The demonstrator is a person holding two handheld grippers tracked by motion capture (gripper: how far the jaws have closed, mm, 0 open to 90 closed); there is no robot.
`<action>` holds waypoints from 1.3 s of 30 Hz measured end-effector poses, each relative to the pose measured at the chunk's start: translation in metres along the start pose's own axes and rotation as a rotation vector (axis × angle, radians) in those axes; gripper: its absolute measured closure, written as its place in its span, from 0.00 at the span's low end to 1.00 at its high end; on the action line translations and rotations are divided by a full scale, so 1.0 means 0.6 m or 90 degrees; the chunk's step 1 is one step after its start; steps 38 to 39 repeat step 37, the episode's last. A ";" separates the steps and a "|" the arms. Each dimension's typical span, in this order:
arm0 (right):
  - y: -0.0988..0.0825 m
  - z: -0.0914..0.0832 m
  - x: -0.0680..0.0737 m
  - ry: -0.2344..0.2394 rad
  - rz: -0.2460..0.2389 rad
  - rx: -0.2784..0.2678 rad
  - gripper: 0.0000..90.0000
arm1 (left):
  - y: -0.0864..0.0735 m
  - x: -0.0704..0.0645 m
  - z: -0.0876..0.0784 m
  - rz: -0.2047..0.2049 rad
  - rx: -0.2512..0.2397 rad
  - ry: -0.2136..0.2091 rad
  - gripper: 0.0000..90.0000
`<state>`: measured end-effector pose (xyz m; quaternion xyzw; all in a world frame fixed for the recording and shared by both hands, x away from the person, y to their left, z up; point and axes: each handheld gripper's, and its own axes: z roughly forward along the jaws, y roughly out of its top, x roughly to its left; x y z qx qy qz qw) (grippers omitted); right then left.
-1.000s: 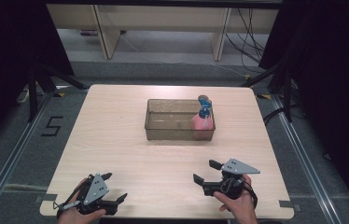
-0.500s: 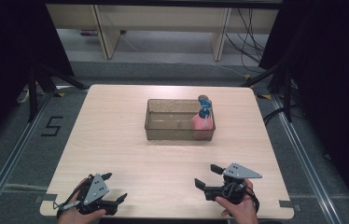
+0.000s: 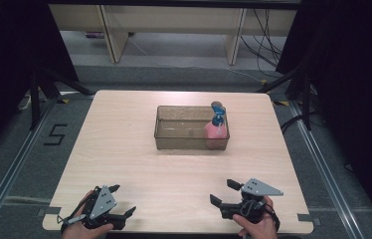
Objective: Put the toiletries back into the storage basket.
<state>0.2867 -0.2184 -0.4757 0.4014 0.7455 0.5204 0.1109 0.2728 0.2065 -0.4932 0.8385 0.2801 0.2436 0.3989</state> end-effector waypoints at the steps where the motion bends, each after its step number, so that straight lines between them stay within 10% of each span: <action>1: -0.001 0.002 -0.004 0.002 -0.019 -0.015 0.17 | -0.001 -0.002 0.001 -0.009 -0.006 0.001 0.16; 39: -0.014 -0.007 0.004 -0.002 -0.026 0.007 0.17 | -0.001 -0.001 0.001 -0.009 -0.010 0.006 0.16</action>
